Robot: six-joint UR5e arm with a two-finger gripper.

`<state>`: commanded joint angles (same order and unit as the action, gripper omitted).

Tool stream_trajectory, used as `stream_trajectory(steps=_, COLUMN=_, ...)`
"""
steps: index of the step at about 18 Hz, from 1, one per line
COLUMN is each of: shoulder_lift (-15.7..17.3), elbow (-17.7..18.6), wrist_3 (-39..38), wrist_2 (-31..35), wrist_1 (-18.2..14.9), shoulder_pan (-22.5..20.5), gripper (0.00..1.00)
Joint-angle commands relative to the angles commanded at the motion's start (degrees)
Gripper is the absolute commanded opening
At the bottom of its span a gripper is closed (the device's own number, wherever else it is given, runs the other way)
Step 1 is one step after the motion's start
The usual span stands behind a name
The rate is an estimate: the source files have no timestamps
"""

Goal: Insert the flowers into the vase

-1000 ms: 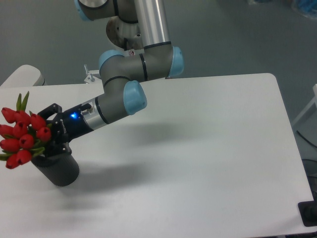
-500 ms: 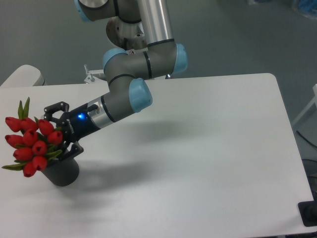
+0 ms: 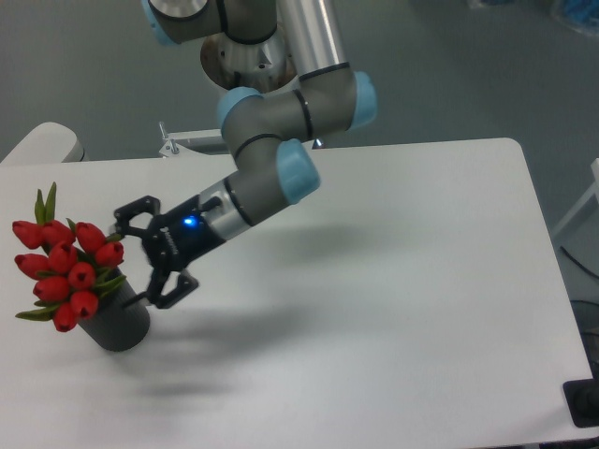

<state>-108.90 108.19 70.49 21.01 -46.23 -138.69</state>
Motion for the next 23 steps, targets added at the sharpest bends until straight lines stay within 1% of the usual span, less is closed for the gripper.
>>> stream_trajectory(steps=1, shoulder_lift=0.0, elbow=-0.09, wrist_3=0.0, wrist_2=0.7, wrist_1=0.0, shoulder_pan=-0.53, gripper=1.0)
stream_trajectory(steps=5, shoulder_lift=-0.44, elbow=-2.02, wrist_3=-0.18, wrist_2=8.42, wrist_1=-0.09, shoulder_pan=-2.99, gripper=1.0)
stream_trajectory(steps=7, shoulder_lift=-2.54, elbow=-3.86, wrist_3=-0.09, wrist_2=10.01, wrist_1=-0.09, shoulder_pan=-4.48, gripper=1.0)
stream_trajectory(steps=9, shoulder_lift=-4.47, elbow=-5.88, wrist_3=-0.09, wrist_2=10.28, wrist_1=-0.09, shoulder_pan=-5.62, gripper=1.0)
stream_trajectory(steps=11, shoulder_lift=-5.88, elbow=-8.08, wrist_3=-0.09, wrist_2=11.07, wrist_1=-0.17, shoulder_pan=-5.98, gripper=1.0)
stream_trajectory(steps=12, shoulder_lift=-6.24, elbow=-9.13, wrist_3=-0.09, wrist_2=13.51, wrist_1=-0.18, shoulder_pan=-6.07, gripper=1.0)
stream_trajectory(steps=13, shoulder_lift=-6.5, elbow=-10.36, wrist_3=0.0, wrist_2=17.97, wrist_1=-0.18, shoulder_pan=-6.07, gripper=1.0)
stream_trajectory(steps=16, shoulder_lift=-6.94, elbow=-13.7, wrist_3=0.35, wrist_2=35.71, wrist_1=-0.35, shoulder_pan=-5.98, gripper=1.0)
stream_trajectory(steps=17, shoulder_lift=-7.38, elbow=-14.67, wrist_3=0.7, wrist_2=39.6, wrist_1=-0.7, shoulder_pan=-5.81, gripper=1.0)
stream_trajectory(steps=18, shoulder_lift=-7.82, elbow=-15.46, wrist_3=0.79, wrist_2=41.38, wrist_1=-0.7, shoulder_pan=-5.63, gripper=1.0)
stream_trajectory(steps=21, shoulder_lift=-9.57, elbow=-18.1, wrist_3=0.79, wrist_2=42.97, wrist_1=-0.79, shoulder_pan=-5.72, gripper=1.0)
stream_trajectory(steps=22, shoulder_lift=-10.02, elbow=-19.15, wrist_3=0.79, wrist_2=44.89, wrist_1=-0.97, shoulder_pan=-5.63, gripper=1.0)
stream_trajectory(steps=23, shoulder_lift=-10.46, elbow=-20.12, wrist_3=0.79, wrist_2=47.61, wrist_1=-2.1, shoulder_pan=-5.28, gripper=1.0)
